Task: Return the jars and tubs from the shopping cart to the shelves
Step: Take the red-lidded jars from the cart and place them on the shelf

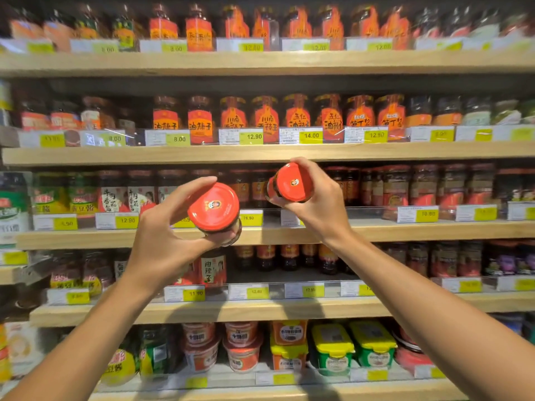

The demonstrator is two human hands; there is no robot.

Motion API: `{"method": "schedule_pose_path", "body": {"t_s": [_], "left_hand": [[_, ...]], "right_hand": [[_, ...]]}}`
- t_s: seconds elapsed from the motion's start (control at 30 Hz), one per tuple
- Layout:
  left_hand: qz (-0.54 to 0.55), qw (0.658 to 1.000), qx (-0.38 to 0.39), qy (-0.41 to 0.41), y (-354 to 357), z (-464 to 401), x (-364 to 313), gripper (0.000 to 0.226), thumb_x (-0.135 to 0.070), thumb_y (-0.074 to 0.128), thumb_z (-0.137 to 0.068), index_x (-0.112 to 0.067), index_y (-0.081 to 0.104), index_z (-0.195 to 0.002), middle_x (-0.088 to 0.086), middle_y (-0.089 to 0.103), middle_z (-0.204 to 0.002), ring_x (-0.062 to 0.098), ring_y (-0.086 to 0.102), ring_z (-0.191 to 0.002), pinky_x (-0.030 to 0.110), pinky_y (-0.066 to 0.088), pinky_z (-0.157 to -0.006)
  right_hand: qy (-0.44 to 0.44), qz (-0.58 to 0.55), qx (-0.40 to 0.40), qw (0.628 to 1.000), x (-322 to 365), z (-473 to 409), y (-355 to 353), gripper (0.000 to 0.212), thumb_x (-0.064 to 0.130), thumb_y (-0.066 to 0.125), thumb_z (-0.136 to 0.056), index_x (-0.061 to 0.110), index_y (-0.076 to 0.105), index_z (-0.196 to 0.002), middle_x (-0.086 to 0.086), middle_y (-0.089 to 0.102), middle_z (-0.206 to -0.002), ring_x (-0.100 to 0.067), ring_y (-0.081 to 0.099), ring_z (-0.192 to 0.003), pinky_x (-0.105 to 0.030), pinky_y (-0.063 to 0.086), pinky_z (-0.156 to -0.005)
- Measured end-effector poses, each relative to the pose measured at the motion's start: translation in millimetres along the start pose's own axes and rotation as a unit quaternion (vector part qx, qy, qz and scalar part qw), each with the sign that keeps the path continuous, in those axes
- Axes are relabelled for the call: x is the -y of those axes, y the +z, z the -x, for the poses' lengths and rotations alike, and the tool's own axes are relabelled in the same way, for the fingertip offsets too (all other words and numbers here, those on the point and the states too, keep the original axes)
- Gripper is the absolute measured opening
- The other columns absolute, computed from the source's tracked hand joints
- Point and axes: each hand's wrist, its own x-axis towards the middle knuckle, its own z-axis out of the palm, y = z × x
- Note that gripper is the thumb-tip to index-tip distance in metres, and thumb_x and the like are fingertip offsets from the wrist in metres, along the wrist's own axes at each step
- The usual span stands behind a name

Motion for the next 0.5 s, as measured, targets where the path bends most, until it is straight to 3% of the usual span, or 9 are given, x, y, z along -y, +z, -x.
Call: {"method": "schedule_pose_path", "body": {"t_s": [0.3,0.5], "left_hand": [[-0.044,0.999,0.015,0.010,-22,12,11,0.084,-0.033,0.087,-0.061,-0.018,0.056,-0.138,-0.007,0.063,-0.133,0.008,0.061,-0.122,0.028,0.050,-0.102],[-0.048,0.999,0.009,0.003,-29,19,16,0.089,-0.039,0.091,-0.061,-0.018,0.054,-0.140,-0.009,0.060,-0.136,0.005,0.058,-0.125,0.020,0.048,-0.102]], "right_hand": [[0.053,0.048,0.040,0.997,-24,1,30,0.085,0.049,0.087,-0.070,0.024,0.050,-0.141,0.004,0.062,-0.135,-0.014,0.060,-0.117,-0.034,0.053,-0.096],[0.137,0.056,0.030,0.988,-31,-12,39,0.078,0.050,0.089,-0.066,0.024,0.047,-0.127,0.002,0.069,-0.115,-0.019,0.066,-0.103,-0.038,0.055,-0.086]]}}
